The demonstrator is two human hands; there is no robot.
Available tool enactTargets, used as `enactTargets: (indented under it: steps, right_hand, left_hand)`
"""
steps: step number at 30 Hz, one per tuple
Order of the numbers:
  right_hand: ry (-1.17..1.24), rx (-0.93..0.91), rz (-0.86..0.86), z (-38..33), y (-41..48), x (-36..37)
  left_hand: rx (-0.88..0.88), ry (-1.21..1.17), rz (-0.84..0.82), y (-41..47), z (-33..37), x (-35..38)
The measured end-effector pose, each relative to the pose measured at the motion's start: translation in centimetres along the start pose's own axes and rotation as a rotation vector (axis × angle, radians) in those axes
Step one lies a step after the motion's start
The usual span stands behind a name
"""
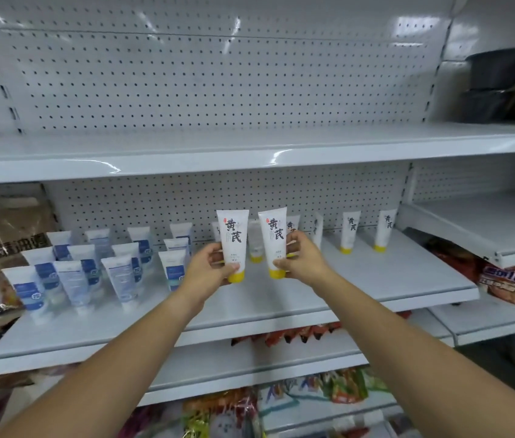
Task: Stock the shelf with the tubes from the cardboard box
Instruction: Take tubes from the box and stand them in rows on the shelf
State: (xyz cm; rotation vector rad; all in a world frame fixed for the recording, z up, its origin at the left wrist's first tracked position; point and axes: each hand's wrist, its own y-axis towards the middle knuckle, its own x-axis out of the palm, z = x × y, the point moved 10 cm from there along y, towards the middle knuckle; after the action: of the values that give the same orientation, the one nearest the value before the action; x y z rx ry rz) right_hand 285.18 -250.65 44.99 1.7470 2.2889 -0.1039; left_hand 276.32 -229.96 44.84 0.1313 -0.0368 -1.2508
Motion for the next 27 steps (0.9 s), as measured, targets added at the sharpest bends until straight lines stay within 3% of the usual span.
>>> enactTargets:
  steps: [17,27]
  right_hand:
    - [-0.020,0.038,0.025,5.7,8.2,-0.8]
    - [-0.129,-0.016,-0.108,7.5,11.6,0.0]
  left_hand:
    - [-0.035,0.053,0.012,8.8,-6.2,3.2]
    - [-0.080,0.155,0.234,8.7,-8.3,0.9]
